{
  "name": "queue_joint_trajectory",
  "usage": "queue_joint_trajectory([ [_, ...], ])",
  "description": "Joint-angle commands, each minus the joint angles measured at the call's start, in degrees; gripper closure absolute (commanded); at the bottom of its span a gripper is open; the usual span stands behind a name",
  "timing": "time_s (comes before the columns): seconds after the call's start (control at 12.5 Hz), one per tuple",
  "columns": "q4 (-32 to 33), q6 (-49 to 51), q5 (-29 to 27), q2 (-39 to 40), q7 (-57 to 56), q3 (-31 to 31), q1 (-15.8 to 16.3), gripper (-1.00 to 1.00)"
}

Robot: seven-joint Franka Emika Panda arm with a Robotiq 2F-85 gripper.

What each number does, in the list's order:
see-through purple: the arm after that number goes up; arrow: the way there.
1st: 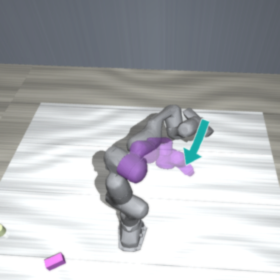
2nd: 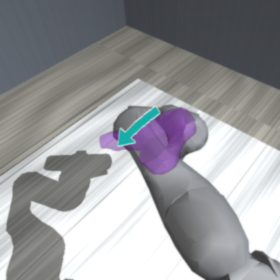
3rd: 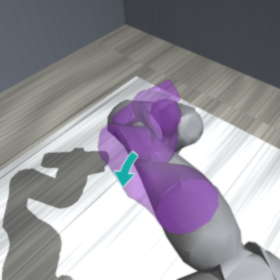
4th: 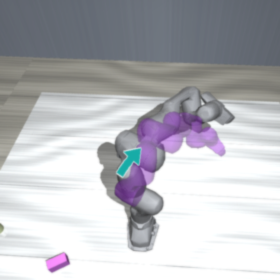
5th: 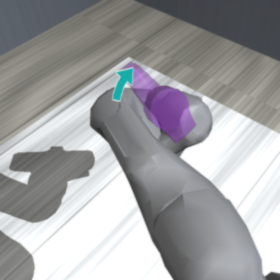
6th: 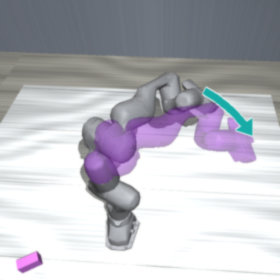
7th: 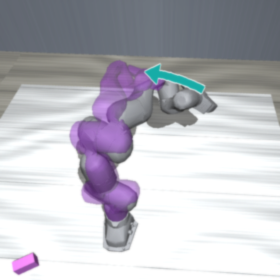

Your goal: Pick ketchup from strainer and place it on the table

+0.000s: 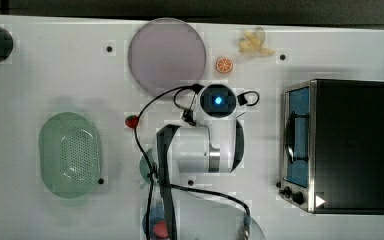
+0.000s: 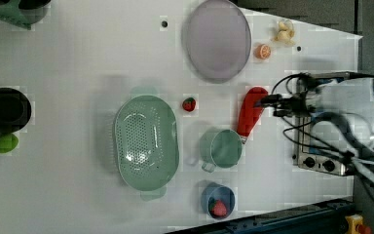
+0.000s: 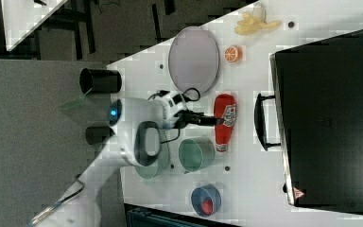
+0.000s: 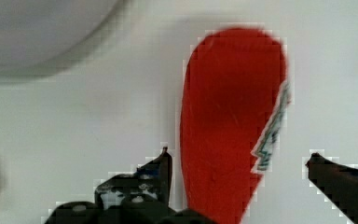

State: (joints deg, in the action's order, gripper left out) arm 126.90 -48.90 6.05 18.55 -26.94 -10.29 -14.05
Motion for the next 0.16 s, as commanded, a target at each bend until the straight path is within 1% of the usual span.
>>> queue_joint_trajectory([
  [0.08, -10.7, 7.2, -0.5, -7.6, 0.0, -0.6, -0.4, -1.00],
  [0.16, -14.1, 11.7, -0.5, -8.4, 2.2, -0.6, -0.4, -1.00],
])
